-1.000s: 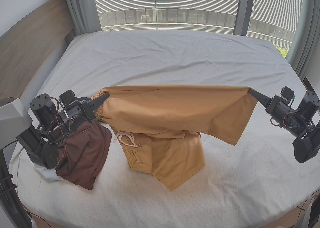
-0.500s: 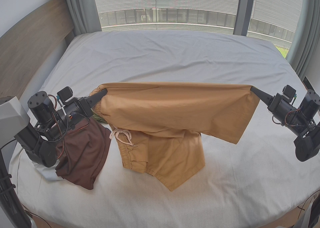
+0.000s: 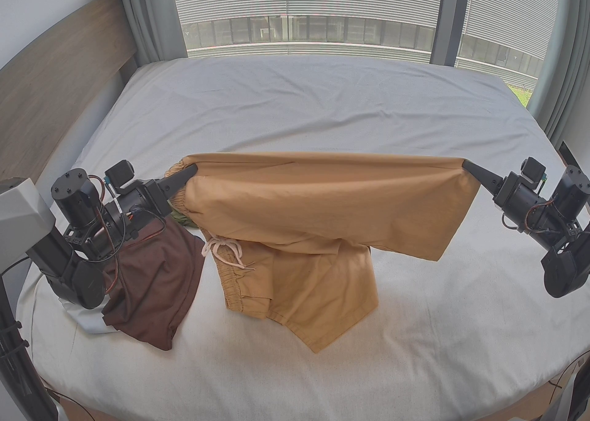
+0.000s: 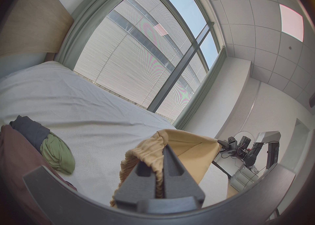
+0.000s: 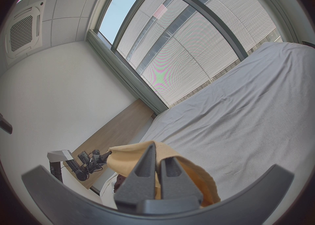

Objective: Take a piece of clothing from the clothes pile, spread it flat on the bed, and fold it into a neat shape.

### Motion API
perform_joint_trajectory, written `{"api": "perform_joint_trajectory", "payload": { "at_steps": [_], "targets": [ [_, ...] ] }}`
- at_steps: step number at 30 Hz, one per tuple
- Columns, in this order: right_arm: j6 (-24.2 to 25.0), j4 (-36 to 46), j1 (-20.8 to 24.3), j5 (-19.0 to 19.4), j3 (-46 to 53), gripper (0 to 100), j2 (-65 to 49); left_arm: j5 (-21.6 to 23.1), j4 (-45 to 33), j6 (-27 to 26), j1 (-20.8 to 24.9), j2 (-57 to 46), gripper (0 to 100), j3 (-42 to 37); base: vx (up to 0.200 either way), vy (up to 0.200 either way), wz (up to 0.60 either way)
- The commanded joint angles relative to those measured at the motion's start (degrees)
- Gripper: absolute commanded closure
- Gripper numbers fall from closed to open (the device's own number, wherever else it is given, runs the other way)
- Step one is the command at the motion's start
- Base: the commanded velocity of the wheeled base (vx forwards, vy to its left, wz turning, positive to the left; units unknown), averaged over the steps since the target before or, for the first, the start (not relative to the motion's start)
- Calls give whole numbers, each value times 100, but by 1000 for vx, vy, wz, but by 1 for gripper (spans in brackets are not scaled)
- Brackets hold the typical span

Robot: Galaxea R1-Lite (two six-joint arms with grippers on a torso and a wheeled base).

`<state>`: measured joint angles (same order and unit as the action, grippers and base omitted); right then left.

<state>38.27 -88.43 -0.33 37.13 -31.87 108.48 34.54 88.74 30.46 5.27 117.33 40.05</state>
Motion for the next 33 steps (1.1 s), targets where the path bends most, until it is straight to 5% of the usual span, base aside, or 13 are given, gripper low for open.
{"api": "perform_joint_trajectory", "payload": {
  "at_steps": [1, 33],
  "targets": [
    [-3, 1, 33, -13, 5, 100, 24, 1, 3, 3, 9, -26, 100, -32, 0, 0, 0],
    [5, 63, 77, -92, -2280, 100, 2168, -606, -32, 56, -87, 1564, 100, 1717, 0, 0, 0]
  ]
}}
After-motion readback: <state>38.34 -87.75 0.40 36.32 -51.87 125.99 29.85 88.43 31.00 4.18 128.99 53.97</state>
